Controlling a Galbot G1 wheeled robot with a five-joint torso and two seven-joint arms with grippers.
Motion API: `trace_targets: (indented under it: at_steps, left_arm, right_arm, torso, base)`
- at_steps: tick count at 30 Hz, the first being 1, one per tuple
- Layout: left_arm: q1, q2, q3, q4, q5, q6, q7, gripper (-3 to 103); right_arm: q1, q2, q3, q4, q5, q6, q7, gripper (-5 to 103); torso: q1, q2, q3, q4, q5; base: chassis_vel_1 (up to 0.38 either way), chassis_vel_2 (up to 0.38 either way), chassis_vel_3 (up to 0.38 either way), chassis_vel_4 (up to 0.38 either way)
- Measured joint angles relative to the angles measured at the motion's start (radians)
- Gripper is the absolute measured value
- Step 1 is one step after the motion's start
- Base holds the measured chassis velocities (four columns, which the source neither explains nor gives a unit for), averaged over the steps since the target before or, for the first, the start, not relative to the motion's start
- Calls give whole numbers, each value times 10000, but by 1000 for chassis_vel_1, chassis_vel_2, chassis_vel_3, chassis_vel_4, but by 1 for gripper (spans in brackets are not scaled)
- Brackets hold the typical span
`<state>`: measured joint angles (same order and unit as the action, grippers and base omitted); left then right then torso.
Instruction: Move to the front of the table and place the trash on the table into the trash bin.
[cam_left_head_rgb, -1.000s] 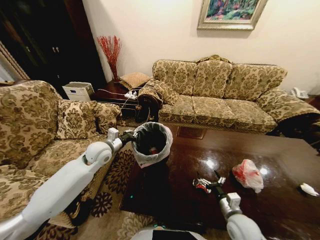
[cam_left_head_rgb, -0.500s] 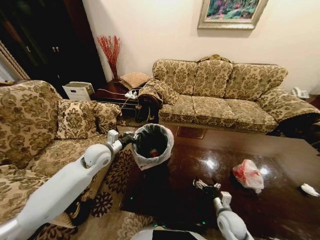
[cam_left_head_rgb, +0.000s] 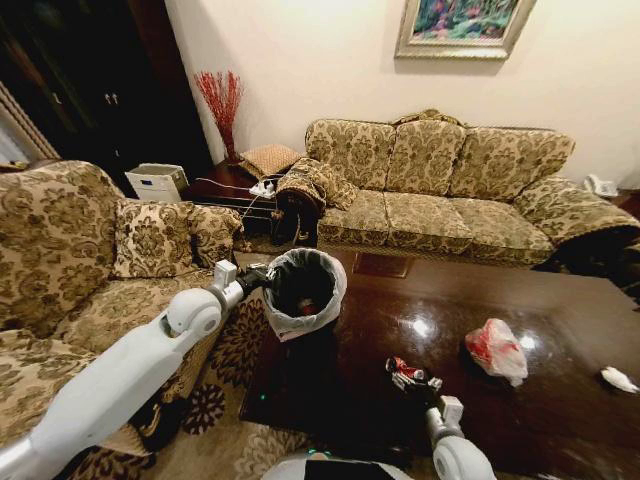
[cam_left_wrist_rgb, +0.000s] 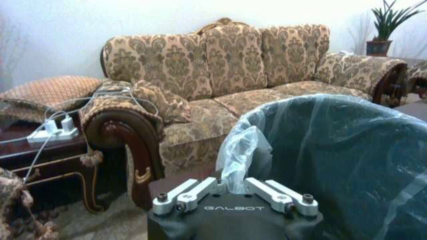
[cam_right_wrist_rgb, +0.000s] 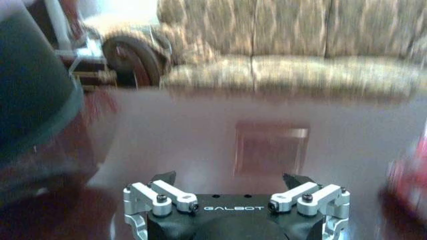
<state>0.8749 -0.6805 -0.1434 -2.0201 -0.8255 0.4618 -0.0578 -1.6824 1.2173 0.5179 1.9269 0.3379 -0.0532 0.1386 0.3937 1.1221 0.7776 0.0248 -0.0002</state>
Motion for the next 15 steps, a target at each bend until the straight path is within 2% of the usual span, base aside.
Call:
trace_targets:
  at_steps: [3,6,15]
  left_arm:
    - [61,49,-113,-2,-15,-77,-24,3]
    - [86,64,-152,-12,-24,-102,-28,3]
    - [93,62,-166,-50,-29,-112,-31,3]
  right_arm:
    - [-394,-5,523,968,-842,0,-93,100]
    - [-500,5,835,1388,-1283,47,-109,100]
    - [-863,97,1153,2193,-1633,-349,-201,100]
  torso:
    - [-1,1,-1,1,0]
    - [-1,0,0,0,2]
    - [-1,1,0,0,2]
  base:
    - [0,0,0,0]
    - [0,0,0,0]
    - [0,0,0,0]
